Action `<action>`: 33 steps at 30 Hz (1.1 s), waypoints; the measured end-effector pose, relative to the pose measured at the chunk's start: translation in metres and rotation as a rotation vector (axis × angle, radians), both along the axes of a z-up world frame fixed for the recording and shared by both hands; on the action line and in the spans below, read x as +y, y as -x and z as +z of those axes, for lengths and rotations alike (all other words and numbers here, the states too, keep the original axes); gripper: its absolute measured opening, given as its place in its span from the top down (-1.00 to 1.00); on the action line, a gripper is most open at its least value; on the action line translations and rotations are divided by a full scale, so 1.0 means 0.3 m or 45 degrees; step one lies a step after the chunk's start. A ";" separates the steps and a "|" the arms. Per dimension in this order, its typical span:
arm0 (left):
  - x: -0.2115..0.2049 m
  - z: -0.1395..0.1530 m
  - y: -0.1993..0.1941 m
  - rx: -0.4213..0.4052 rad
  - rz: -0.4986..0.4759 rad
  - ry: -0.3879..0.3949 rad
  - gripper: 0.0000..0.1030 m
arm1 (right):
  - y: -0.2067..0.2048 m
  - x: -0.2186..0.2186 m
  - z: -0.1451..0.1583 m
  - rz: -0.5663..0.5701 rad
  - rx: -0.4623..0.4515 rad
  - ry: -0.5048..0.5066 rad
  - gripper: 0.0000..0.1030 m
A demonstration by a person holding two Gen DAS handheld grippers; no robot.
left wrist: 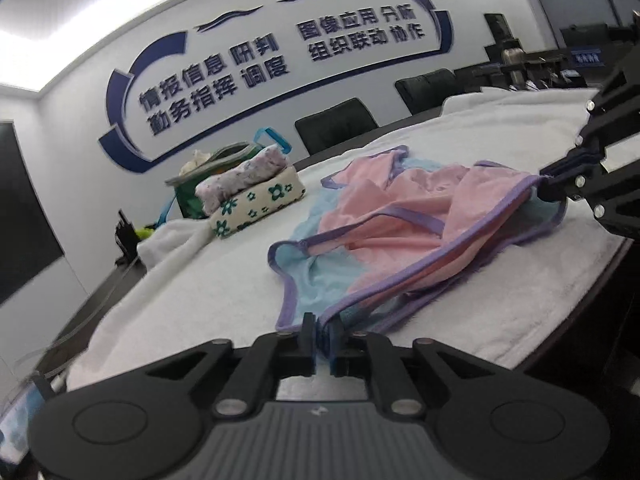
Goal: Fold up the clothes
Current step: 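Lift the pink garment high with both grippers by its purple-trimmed edges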
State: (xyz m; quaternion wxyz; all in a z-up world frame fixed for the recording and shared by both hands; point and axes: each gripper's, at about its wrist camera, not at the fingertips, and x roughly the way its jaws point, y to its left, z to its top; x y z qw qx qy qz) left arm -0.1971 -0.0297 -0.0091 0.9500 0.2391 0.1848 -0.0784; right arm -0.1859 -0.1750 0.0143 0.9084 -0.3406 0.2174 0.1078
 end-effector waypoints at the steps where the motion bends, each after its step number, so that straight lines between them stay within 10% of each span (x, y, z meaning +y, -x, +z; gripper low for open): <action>1: -0.006 0.000 0.003 -0.014 -0.010 -0.013 0.44 | 0.010 -0.001 -0.004 0.002 -0.011 -0.002 0.90; 3: -0.017 -0.002 0.000 -0.017 -0.027 -0.036 0.41 | 0.022 -0.002 -0.004 0.003 -0.038 -0.009 0.90; 5: -0.019 0.011 -0.021 0.008 -0.025 -0.022 0.99 | 0.028 0.000 -0.001 0.003 -0.068 -0.008 0.90; 12: 0.034 0.280 -0.040 -0.185 -0.016 0.255 0.98 | -0.001 -0.033 0.091 0.034 -0.169 -0.052 0.92; 18: 0.168 0.679 0.041 -0.428 -0.183 0.712 0.98 | 0.145 -0.121 0.638 0.278 -0.657 -0.394 0.92; 23: 0.169 0.829 -0.114 -0.407 -0.153 0.723 0.98 | 0.288 -0.175 0.927 0.429 -0.968 -0.461 0.93; 30: 0.060 0.824 -0.572 -0.166 -0.030 0.629 0.98 | -0.255 -0.160 0.902 0.152 -0.642 -0.280 0.93; 33: -0.007 0.880 -0.690 -0.282 0.016 0.564 0.98 | -0.549 -0.170 0.797 0.002 -0.504 -0.200 0.93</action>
